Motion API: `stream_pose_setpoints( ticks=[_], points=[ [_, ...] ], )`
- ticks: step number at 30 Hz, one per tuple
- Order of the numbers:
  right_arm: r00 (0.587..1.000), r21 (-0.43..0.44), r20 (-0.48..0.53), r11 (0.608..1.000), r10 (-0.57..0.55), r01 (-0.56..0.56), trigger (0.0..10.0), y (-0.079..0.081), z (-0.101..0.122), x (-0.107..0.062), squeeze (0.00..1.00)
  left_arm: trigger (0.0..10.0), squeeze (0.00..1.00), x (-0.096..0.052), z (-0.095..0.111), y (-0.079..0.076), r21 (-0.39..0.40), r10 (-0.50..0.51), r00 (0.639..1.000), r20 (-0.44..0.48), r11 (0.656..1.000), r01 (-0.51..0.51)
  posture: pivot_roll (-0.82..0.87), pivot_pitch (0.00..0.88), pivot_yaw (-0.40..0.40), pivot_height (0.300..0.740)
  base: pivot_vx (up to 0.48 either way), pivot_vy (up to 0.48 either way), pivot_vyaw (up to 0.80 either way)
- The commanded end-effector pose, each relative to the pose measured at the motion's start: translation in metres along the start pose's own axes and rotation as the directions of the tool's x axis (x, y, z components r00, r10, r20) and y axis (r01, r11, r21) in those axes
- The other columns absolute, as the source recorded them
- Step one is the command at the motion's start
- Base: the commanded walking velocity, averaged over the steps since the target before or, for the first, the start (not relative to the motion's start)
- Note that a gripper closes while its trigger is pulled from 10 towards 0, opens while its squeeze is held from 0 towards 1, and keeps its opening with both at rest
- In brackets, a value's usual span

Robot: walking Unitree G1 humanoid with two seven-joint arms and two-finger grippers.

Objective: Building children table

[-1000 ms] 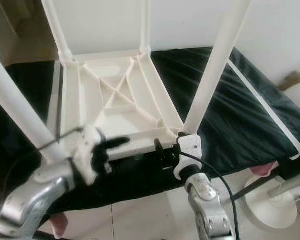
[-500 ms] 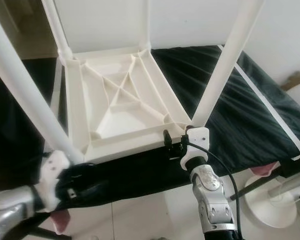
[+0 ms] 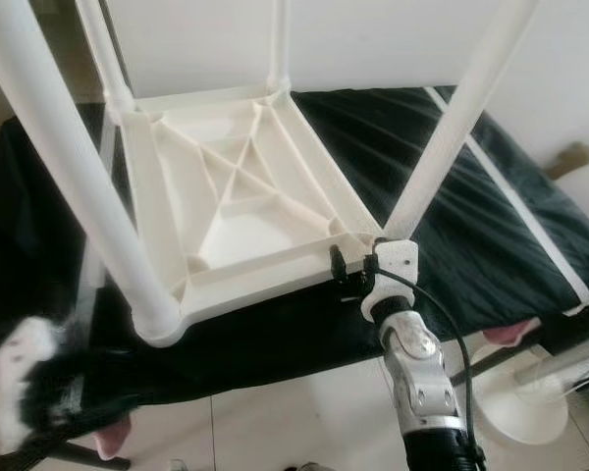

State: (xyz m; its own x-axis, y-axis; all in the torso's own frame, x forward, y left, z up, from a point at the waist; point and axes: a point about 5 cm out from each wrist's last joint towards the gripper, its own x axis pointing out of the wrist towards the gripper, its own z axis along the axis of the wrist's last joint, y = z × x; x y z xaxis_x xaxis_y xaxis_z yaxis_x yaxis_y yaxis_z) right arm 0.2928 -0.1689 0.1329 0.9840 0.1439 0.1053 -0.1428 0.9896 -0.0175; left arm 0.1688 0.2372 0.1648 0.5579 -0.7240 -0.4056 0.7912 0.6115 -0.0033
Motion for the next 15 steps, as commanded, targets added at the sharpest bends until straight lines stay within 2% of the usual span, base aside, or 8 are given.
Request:
stream_pose_setpoints(
  ticks=[1,3,5,6,8,11,12,15],
  points=[
    [1.000,0.008,-0.025,1.000,-0.012,0.012,10.0,-0.004,-0.006,-0.002,0.00,10.0,0.00,-0.007,-0.002,0.002,0.006,-0.044,0.999,-0.013,0.999,0.044,0.19,0.088,-0.091,0.740,0.000,0.000,0.00],
    [0.999,0.015,-0.034,1.000,0.007,-0.007,10.0,-0.001,-0.010,-0.005,0.00,10.0,0.00,-0.018,0.000,0.028,0.032,0.056,0.998,-0.017,0.998,-0.055,0.19,0.081,-0.093,0.740,0.000,0.000,0.00],
    [0.999,0.020,-0.038,1.000,0.019,-0.019,10.0,0.002,-0.013,-0.006,0.00,10.0,0.00,-0.024,0.002,0.046,0.060,0.118,0.993,-0.018,0.991,-0.117,0.18,0.083,-0.093,0.740,0.000,0.000,0.00],
    [0.999,0.020,-0.038,1.000,0.019,-0.019,10.0,0.002,-0.013,-0.006,0.00,10.0,0.00,-0.024,0.002,0.046,0.060,0.118,0.993,-0.018,0.991,-0.117,0.18,0.083,-0.093,0.740,0.000,0.000,0.00],
    [0.999,0.025,-0.040,0.999,0.032,-0.031,10.0,0.007,-0.014,-0.007,0.00,10.0,0.00,-0.027,0.010,0.076,0.090,0.226,0.974,0.008,0.970,-0.226,0.18,0.086,-0.089,0.740,0.000,0.000,0.00],
    [0.999,0.028,-0.039,0.999,0.038,-0.037,10.0,0.009,-0.015,-0.007,0.00,10.0,0.00,-0.027,0.015,0.088,0.092,0.271,0.962,0.025,0.958,-0.272,0.17,0.086,-0.084,0.740,0.000,0.000,0.00],
    [0.998,0.035,-0.040,0.999,0.042,-0.041,10.0,0.012,-0.015,-0.009,0.00,10.0,0.00,-0.024,0.026,0.104,0.115,0.335,0.939,0.080,0.933,-0.342,0.15,0.084,-0.074,0.740,0.000,0.000,0.00],
    [0.998,0.047,-0.043,0.998,0.049,-0.047,10.0,0.016,-0.017,-0.013,0.00,10.0,0.00,-0.020,0.043,0.125,0.100,0.409,0.898,0.163,0.899,-0.427,0.14,0.082,-0.065,0.740,0.000,0.000,0.00]
  ],
)
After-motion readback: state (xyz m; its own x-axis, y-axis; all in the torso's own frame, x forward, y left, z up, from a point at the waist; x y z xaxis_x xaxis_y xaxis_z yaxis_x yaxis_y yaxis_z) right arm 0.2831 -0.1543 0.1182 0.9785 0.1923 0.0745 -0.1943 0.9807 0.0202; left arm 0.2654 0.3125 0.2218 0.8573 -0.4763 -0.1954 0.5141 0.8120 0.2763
